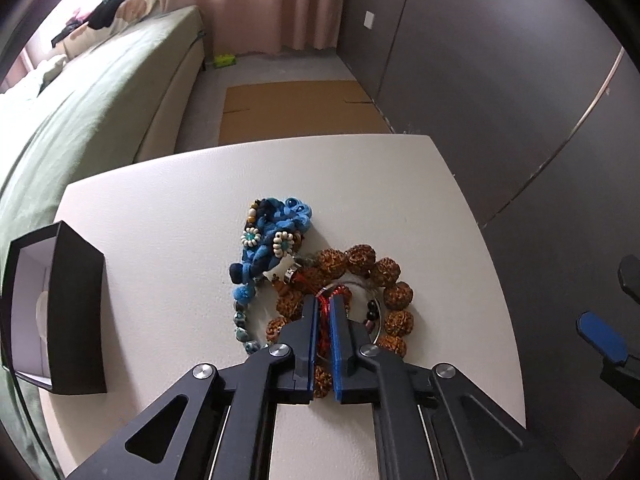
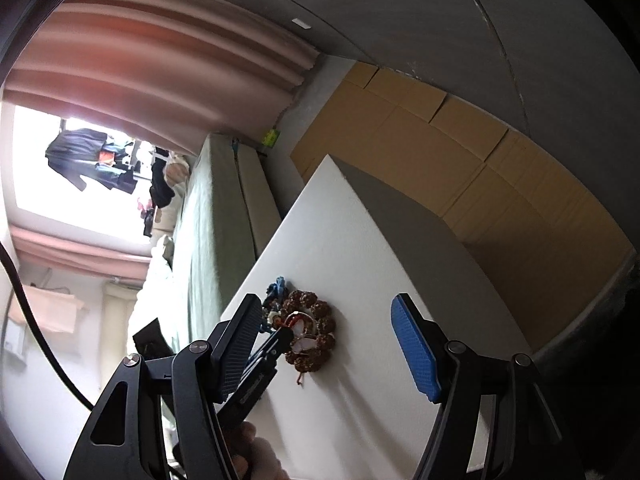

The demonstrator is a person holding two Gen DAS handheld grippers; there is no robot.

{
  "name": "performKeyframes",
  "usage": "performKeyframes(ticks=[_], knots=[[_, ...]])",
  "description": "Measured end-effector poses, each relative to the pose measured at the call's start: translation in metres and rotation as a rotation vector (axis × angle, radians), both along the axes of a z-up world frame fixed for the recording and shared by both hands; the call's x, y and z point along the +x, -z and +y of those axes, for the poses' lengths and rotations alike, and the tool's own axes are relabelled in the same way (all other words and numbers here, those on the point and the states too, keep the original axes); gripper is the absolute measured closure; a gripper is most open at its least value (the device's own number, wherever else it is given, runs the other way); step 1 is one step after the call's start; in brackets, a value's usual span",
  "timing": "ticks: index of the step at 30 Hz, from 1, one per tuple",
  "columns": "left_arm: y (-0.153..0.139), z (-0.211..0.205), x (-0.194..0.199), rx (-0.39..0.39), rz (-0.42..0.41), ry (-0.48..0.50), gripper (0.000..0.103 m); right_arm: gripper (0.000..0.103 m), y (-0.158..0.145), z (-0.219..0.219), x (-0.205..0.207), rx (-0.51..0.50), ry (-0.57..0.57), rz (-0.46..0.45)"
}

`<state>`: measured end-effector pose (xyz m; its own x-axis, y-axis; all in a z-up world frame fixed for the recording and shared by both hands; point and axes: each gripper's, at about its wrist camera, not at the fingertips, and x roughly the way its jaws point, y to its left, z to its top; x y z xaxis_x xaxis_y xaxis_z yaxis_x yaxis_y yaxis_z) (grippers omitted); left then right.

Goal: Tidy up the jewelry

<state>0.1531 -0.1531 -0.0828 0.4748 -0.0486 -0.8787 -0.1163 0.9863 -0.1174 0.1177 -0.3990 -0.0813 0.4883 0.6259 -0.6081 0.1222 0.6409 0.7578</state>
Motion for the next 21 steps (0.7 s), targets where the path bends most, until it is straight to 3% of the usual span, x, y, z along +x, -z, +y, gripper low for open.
performKeyframes(ticks=[7, 17, 21], knots=[[-0.01, 0.012, -0.008, -0.056, -0.028, 0.001, 0.101, 0.034, 0.005, 0.002, 0.003, 0.017, 0.018, 0.012], [-0.037, 0.062, -0.039, -0.272, -0.141, -0.015, 0.101, 0.034, 0.008, 0.046, 0.008, -0.09, -0.06, 0.019], [-0.053, 0.08, -0.042, -0.303, -0.186, -0.016, 0.101, 0.034, 0.011, 0.076, 0.011, -0.156, -0.137, 0.012]])
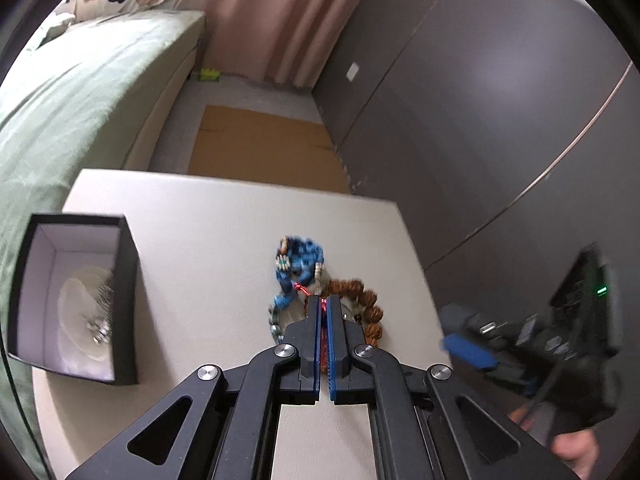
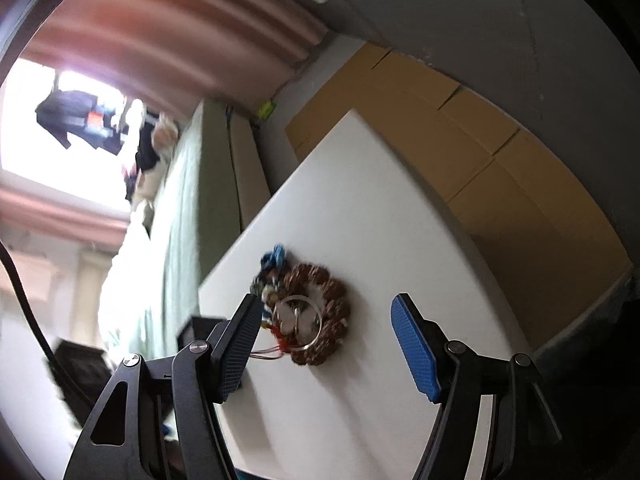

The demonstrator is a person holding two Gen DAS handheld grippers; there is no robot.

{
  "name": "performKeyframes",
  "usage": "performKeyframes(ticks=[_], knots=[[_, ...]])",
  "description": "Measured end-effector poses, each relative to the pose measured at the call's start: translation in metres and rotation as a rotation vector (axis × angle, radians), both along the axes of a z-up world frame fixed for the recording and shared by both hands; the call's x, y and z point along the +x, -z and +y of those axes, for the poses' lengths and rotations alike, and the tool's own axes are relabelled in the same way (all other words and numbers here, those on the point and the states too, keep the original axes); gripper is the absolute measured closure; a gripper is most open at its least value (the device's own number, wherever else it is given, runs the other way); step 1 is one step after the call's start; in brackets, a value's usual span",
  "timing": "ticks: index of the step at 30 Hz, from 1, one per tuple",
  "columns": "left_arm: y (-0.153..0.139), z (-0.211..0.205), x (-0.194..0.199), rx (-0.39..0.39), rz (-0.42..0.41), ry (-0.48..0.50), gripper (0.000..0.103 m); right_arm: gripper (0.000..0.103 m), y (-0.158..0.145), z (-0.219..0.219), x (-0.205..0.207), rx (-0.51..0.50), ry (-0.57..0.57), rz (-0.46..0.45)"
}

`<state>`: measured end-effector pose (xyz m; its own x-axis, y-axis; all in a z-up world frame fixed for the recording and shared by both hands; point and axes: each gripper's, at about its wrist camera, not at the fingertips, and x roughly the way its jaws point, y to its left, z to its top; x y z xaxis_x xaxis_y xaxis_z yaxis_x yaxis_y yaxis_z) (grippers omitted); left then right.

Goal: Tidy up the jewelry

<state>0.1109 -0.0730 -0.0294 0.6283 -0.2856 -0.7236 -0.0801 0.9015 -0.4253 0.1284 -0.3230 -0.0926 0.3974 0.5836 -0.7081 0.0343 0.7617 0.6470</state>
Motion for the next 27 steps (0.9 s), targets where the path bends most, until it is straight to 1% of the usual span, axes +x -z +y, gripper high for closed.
performKeyframes(ticks=[3, 4, 6, 9, 10, 12, 14, 17, 20, 21, 22, 24, 27], knots=[[-0.004, 0.014, -0.003, -0.021, -0.006, -0.027, 0.102, 0.042, 0.005, 0.017, 0.002, -0.012, -0.042, 0.007], [-0.004, 0.022, -0.003, -0.037, -0.006, -0.039, 0.102, 0.043, 0.008, 0.021, 0.003, -0.017, -0.049, 0.012], [-0.003, 0.032, -0.006, -0.035, -0.006, -0.06, 0.102, 0.043, 0.011, 0.03, 0.005, -0.029, -0.063, 0.016], [0.0, 0.045, -0.007, -0.064, 0.0, -0.083, 0.102, 0.043, 0.015, 0.041, 0.005, -0.015, -0.092, 0.007], [0.0, 0.049, -0.009, -0.07, -0.002, -0.087, 0.102, 0.045, 0.015, 0.043, 0.005, -0.014, -0.098, 0.002], [-0.003, 0.055, -0.011, -0.06, -0.01, -0.099, 0.101, 0.046, 0.016, 0.048, 0.005, -0.014, -0.091, -0.007], [-0.003, 0.06, -0.013, -0.066, -0.012, -0.106, 0.102, 0.046, 0.017, 0.052, 0.007, -0.033, -0.089, -0.02], [-0.004, 0.067, -0.017, -0.061, -0.014, -0.119, 0.101, 0.047, 0.019, 0.064, 0.009, -0.035, -0.121, -0.021], [-0.005, 0.075, -0.019, -0.072, -0.011, -0.133, 0.101, 0.047, 0.02, 0.075, 0.009, -0.048, -0.148, -0.026], [-0.004, 0.077, -0.019, -0.077, -0.009, -0.138, 0.101, 0.05, 0.02, 0.079, 0.009, -0.048, -0.154, -0.024], [-0.004, 0.077, -0.019, -0.079, -0.008, -0.14, 0.101, 0.057, 0.022, 0.083, 0.009, -0.046, -0.165, -0.02], [-0.004, 0.079, -0.02, -0.084, -0.008, -0.142, 0.101, 0.066, 0.025, 0.09, 0.01, -0.052, -0.186, -0.008], [-0.004, 0.08, -0.022, -0.082, -0.009, -0.144, 0.101, 0.066, 0.031, 0.095, 0.011, -0.104, -0.183, 0.005]])
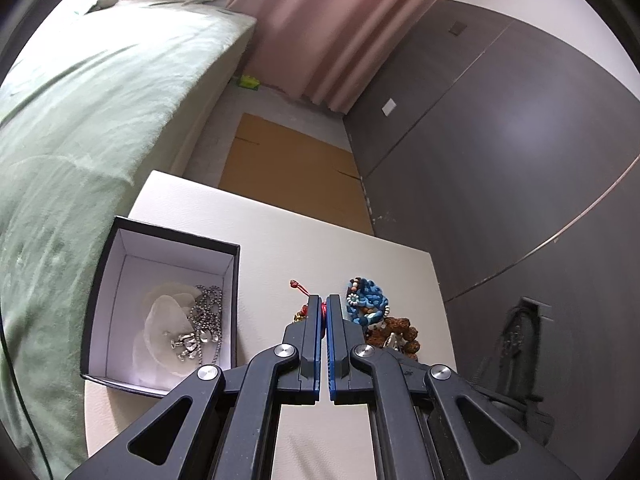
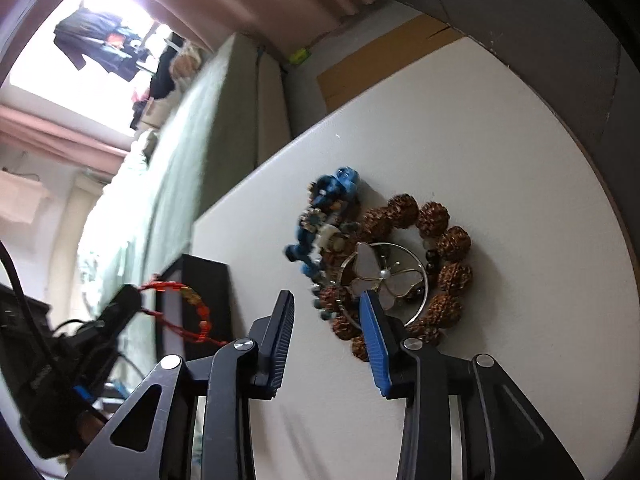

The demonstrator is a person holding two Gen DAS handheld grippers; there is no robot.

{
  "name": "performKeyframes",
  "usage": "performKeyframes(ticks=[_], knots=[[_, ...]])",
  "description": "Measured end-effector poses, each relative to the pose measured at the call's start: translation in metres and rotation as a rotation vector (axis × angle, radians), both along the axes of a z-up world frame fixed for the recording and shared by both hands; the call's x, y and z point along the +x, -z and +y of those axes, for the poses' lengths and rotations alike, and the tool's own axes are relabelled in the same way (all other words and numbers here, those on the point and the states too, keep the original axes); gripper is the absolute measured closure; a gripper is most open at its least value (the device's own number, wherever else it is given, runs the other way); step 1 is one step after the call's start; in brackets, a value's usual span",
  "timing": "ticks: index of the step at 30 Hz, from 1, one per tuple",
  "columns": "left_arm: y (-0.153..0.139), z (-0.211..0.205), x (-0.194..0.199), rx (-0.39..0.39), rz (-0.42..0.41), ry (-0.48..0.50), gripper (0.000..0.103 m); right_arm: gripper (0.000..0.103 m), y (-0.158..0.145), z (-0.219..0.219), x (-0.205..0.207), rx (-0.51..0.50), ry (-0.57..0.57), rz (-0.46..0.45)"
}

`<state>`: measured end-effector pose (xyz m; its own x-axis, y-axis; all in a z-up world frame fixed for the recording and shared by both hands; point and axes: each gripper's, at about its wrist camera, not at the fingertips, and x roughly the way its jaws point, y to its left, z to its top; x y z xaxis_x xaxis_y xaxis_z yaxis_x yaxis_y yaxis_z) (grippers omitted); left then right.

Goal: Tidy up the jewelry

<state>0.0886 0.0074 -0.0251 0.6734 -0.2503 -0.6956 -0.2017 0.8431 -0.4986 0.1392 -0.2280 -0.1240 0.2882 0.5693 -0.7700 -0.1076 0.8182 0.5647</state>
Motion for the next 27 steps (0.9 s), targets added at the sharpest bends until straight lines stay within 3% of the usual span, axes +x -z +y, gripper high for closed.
performKeyframes(ticks=[2, 5, 10, 16, 18, 21, 23, 25, 27], knots=[[0.0, 0.001, -0.002, -0.002, 0.0, -0.003, 0.101, 0.073, 0.005, 0.001, 0.003, 0.006, -0.001, 0.013], [0.001, 0.002, -0.005, -0.003, 0.001, -0.009, 0.101, 0.093, 0.007, -0.001, 0.003, 0.002, 0.003, 0.021], [-0.001, 0.0, -0.011, 0.0, -0.002, -0.007, 0.101, 0.101, 0.002, -0.011, -0.004, 0.061, 0.025, 0.009], [-0.007, 0.001, -0.022, 0.01, -0.017, -0.016, 0.101, 0.101, -0.016, -0.03, -0.016, 0.203, 0.044, -0.035], [-0.007, 0.003, -0.025, 0.01, -0.017, -0.021, 0.101, 0.101, -0.024, -0.027, -0.02, 0.159, 0.039, -0.077], [-0.007, 0.005, -0.028, 0.005, -0.016, -0.027, 0.101, 0.1, -0.024, -0.022, -0.021, 0.141, 0.018, -0.065], [-0.008, 0.006, -0.029, 0.003, -0.016, -0.031, 0.101, 0.095, -0.02, -0.019, -0.019, 0.127, 0.016, -0.061], [-0.008, 0.007, -0.029, 0.004, -0.016, -0.029, 0.101, 0.071, -0.016, -0.018, -0.015, 0.121, 0.029, -0.052], [-0.007, 0.007, -0.028, 0.004, -0.014, -0.028, 0.101, 0.068, -0.011, -0.018, -0.01, 0.133, 0.036, -0.048]])
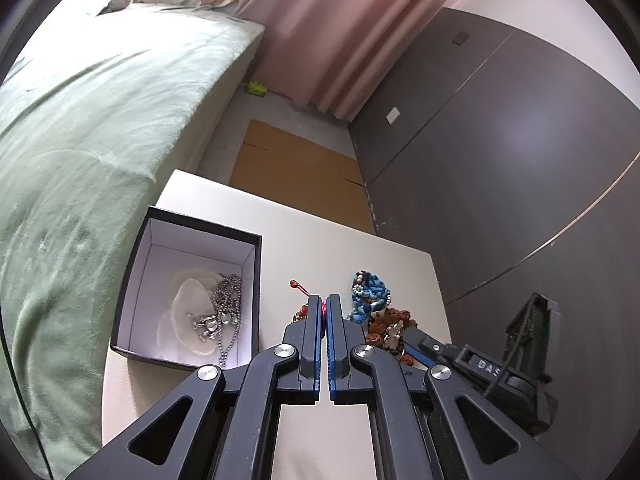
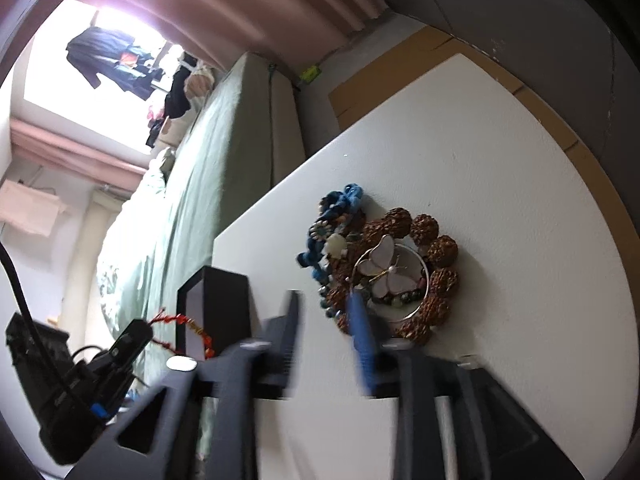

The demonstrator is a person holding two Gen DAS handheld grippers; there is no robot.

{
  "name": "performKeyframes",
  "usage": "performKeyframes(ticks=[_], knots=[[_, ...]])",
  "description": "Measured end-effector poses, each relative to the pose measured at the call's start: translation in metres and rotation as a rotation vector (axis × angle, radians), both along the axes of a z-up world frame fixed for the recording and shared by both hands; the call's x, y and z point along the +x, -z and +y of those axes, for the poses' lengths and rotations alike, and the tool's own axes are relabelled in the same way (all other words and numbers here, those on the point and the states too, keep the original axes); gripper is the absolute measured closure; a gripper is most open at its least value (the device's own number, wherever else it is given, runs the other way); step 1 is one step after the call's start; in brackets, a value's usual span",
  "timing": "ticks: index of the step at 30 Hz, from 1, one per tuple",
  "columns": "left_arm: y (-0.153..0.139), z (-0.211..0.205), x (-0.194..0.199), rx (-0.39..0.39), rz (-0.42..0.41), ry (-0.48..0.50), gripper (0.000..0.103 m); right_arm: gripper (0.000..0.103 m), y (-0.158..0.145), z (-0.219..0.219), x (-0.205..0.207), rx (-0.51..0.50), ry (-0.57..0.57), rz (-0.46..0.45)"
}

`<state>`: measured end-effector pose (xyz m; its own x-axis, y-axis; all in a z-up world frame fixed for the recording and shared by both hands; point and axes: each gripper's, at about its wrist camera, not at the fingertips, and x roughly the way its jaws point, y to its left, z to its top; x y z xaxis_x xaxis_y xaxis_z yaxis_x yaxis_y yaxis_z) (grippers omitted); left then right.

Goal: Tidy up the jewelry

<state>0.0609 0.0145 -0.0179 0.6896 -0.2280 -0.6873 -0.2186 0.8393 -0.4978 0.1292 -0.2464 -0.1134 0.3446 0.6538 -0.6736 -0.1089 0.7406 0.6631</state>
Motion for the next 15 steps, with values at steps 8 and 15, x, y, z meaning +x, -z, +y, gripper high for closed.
performKeyframes(ticks=[8, 15], knots=[[0.004, 0.005, 0.009, -0.003, 0.011, 0.003, 0.101, 0.068, 0.022, 0.004, 0.017, 0.052, 0.006, 0.067], [0.008, 0.005, 0.014, -0.009, 0.02, 0.005, 0.101, 0.067, 0.027, 0.012, 0.022, 0.075, -0.016, 0.093]])
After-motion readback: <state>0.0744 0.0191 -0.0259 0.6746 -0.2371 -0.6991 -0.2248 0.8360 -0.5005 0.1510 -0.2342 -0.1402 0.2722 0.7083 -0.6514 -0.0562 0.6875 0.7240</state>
